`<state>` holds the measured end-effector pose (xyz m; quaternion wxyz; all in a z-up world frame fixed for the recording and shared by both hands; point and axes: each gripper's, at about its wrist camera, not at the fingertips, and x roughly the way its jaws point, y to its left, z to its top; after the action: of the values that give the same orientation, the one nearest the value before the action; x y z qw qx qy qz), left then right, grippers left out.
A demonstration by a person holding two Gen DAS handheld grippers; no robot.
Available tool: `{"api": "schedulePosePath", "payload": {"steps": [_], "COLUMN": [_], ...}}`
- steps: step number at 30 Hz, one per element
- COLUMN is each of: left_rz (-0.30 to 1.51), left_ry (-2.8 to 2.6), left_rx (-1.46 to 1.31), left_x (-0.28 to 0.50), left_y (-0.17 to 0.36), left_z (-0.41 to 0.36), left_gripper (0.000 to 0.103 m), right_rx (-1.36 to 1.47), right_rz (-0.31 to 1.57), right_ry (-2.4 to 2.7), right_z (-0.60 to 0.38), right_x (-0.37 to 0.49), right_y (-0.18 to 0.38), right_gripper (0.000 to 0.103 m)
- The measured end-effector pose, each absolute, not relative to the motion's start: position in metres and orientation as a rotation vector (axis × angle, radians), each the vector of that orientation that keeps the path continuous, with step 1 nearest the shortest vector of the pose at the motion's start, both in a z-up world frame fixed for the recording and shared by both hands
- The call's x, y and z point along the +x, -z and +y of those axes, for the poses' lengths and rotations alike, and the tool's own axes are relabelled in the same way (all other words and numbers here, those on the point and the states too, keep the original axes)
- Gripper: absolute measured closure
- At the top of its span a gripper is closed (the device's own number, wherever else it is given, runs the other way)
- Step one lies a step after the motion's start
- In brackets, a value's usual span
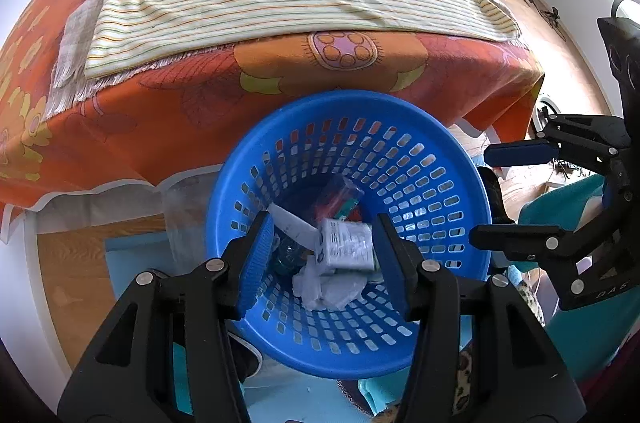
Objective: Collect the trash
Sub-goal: 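Carry tube and milk carton over the blue basket and open both tools, then move both tools from the basket back to the cloth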
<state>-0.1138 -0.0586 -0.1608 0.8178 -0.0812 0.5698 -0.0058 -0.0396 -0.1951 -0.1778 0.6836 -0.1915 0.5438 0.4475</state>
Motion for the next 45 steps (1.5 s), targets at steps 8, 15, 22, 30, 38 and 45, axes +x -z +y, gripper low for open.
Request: {"api": "schedulePosePath", "payload": {"steps": [8,15,22,30,38,45], "left_rz": [1.214,1.211,1.199,1.157,1.116,1.079], "left_ry": [0.014,0.008,0.006,0.003,-0.001,0.008], "left_rx": [-0.163,-0.152,-0.153,-0.185,-0.176,-0.163], "left_x": [-0.111,-0.106,-0.097,-0.070,-0.028,0.020], "left_y": [0.160,0.158,0.150,0.124,0.100,0.084], "left_z": [-0.061,-0.064,-0.065,-0.061,-0.053,-0.048], "left_gripper": [0.050,0.050,0.050,0.050,0.050,0.050], "right_rx": [-0.435,-0.408,-0.357,-0.290,-0.212,-0.170], "right_rz": [1.213,1.201,1.170,1.116,1.056,1.043], "right_ry": [-0.996,-0.977,-0.952,-0.908,-0.818,-0.728], "right_z": [-0.197,-0.204,-0.210,-0.217,-0.227,-0.235], "right_x": [-0.040,-0.032,-0.021,0.007,0.056,0.107], "right_y": [0.177,0.170,0.155,0.127,0.096,0.080], "right_gripper": [0.038,0.038,0.038,0.038,0.038,0.038]}}
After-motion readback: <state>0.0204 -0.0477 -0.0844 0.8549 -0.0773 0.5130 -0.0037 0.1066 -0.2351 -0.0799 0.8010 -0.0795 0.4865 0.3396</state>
